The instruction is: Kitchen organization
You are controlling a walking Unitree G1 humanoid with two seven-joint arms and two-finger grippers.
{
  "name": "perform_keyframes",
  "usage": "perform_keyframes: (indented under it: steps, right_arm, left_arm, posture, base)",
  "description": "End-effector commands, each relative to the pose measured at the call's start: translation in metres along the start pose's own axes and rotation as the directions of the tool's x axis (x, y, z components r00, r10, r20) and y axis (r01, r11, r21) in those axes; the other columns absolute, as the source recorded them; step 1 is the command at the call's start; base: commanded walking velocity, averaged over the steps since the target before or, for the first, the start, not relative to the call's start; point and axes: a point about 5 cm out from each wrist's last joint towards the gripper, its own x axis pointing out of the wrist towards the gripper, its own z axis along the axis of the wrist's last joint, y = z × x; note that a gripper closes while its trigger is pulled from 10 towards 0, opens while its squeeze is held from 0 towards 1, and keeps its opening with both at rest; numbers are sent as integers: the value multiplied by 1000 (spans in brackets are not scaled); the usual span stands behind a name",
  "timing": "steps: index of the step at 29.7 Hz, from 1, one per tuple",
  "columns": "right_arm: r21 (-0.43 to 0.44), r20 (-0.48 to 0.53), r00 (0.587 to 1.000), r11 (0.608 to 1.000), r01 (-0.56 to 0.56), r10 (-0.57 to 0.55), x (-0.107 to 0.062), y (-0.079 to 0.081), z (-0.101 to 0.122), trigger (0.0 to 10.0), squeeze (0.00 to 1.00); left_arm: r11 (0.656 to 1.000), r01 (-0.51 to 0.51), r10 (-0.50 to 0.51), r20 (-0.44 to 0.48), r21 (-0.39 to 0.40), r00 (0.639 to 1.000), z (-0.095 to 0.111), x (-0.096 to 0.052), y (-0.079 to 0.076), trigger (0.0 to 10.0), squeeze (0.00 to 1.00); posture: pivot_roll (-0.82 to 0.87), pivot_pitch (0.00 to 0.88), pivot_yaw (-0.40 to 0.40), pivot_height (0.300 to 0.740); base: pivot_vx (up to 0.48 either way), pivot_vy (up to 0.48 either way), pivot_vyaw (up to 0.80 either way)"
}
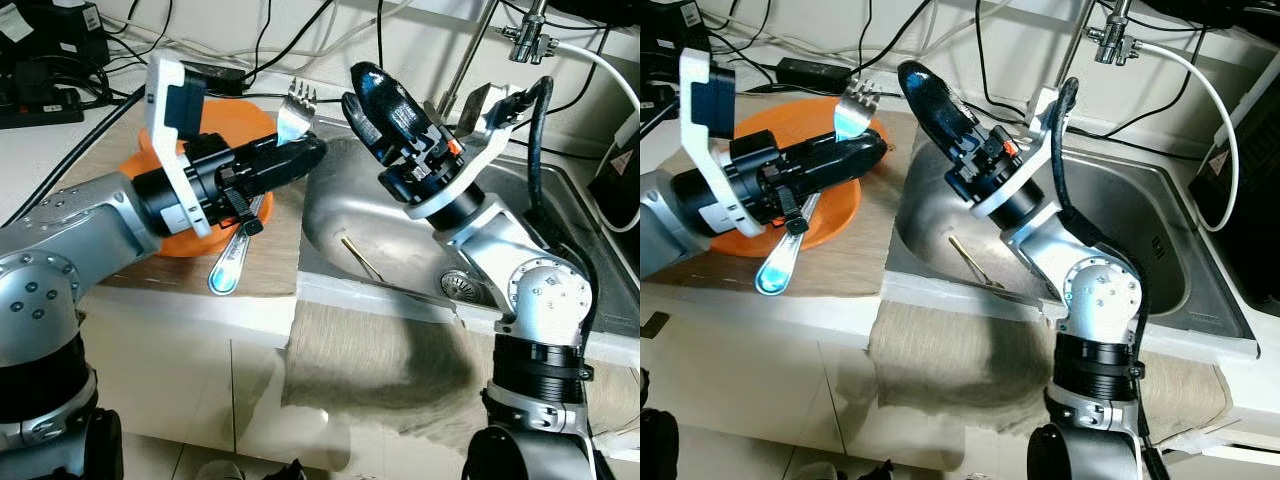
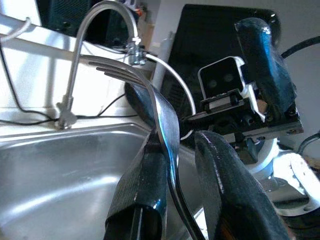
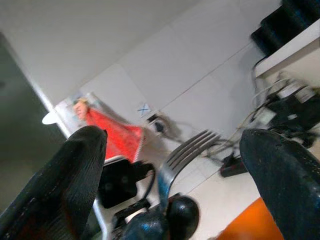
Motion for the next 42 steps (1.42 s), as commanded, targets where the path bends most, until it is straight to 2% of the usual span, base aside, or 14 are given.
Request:
perform_keyframes:
  steps: [1,4,7,12,13,14,15,16,17,42]
  right_arm:
    - [5,-6,1000,1000,-14,14,-3,5,2,10000,0]
    - [99,-48,998,995,-32,37,-5,6,-6,10000,0]
    - [122,-91,996,992,-13,25,-6,5,-14,10000,0]
    - [189,-55,998,982,-11,22,-3,3,-15,10000,0]
    - [200,-52,998,980,-10,21,-3,3,-15,9529,0]
    - [206,-52,998,979,-8,19,-3,3,-15,9529,0]
    - [210,-53,998,978,-5,16,-3,3,-16,4627,0]
    - [217,-51,999,976,-3,14,-4,3,-16,4627,0]
    - [224,-48,999,975,-1,12,-4,2,-17,0,0]
    - [288,-68,997,957,-27,48,-8,6,-22,0,0]
  left_arm:
    - [998,60,-60,22,11,998,3,2,-7,0,0]
    - [997,76,-76,16,13,997,-1,-3,-6,0,0]
    - [994,110,-110,19,6,994,-3,-3,-8,0,0]
    - [984,180,-180,-14,-3,984,-12,-2,-16,0,0]
    - [983,186,-186,-21,-4,982,-13,-2,-17,0,0]
    - [982,189,-189,-29,-4,982,-15,-1,-17,0,0]
    - [981,193,-193,-36,-4,981,-16,-1,-18,0,0]
    - [980,198,-198,-45,-4,979,-18,-1,-18,0,0]
    - [979,202,-201,-53,-4,978,-19,-1,-19,0,0]
    - [977,212,-210,-61,34,976,-12,3,-14,0,0]
  posture:
    - [47,0,-124,740]
    - [46,0,-124,740]
    - [44,0,-124,740]
    - [43,0,-123,740]
    - [44,0,-122,740]
    - [44,0,-122,740]
    - [43,0,-121,740]
    - [43,0,-121,740]
    - [43,0,-121,740]
    - [40,0,-119,740]
  base:
    - [0,0,0]
    - [0,0,0]
    - [0,0,0]
    - [0,0,0]
    - [0,0,0]
    - [0,0,0]
    - [0,0,0]
    - [0,0,0]
    - [0,0,0]
    - [0,0,0]
